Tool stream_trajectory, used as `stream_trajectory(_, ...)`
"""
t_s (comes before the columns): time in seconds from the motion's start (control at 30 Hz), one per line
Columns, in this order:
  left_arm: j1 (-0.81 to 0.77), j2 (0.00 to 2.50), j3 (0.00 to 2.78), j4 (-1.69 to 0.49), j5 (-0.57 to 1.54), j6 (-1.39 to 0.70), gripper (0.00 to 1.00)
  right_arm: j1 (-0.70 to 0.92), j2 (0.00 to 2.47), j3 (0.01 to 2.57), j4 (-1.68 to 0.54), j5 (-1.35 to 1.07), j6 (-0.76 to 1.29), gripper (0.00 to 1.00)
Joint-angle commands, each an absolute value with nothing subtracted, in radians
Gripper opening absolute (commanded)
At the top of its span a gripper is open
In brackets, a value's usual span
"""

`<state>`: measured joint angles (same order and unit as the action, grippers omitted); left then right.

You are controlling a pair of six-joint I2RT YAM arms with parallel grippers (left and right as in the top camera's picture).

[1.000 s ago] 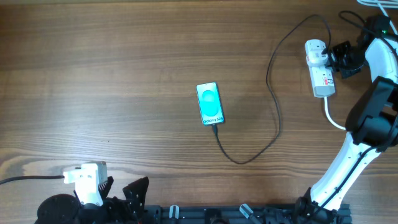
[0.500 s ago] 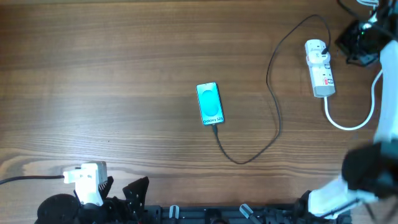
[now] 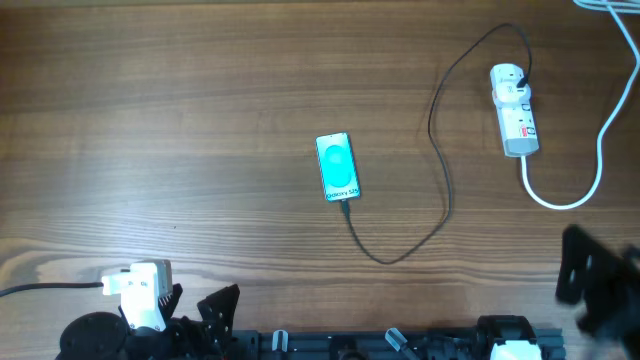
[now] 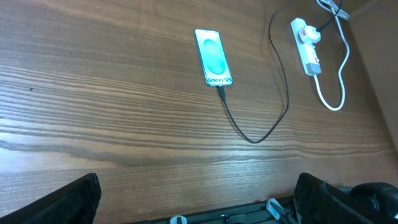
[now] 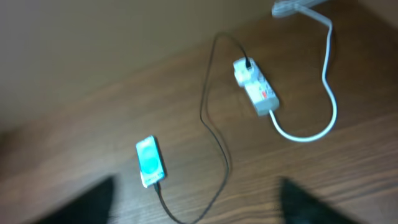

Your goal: Plug charger to phone and switch on socket

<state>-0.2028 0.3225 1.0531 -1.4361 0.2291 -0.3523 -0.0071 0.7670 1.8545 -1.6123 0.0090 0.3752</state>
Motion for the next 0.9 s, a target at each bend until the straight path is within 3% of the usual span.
stream_trajectory(0.0,-0.205,0.323,1.052,-1.433,0.226,-0.347,1.0,-0.003,0.63,1.851,-1.608,0.029,0.37,1.0)
stream_trajectory(0.17,-0.205,0.323,1.052,-1.433,0.226,-0.347,1.0,-0.003,0.566,1.85,-1.608,0.03,0.361,1.0)
stream_trajectory(0.27,-0.205,0.323,1.052,-1.434,0.226,-0.347,1.0,-0.003,0.565,1.85,-1.608,-0.119,0.116,1.0)
stream_trajectory(0.43,-0.205,0.323,1.052,-1.433,0.226,-0.347,1.0,-0.007,0.555,1.679,-1.603,-0.13,0.081,1.0)
stream_trajectory(0.57,-0.205,0.323,1.052,-1.433,0.226,-0.347,1.0,-0.05,0.303,1.316,-1.261,-0.116,0.145,1.0)
stream_trajectory(0.7,-0.205,0.323,1.052,-1.434,0.226,-0.347,1.0,-0.163,0.092,0.902,-0.851,0.023,0.636,1.0)
stream_trajectory(0.87,-0.205,0.323,1.052,-1.434,0.226,-0.347,1.0,-0.166,0.004,0.476,-0.269,-0.166,0.669,1.0)
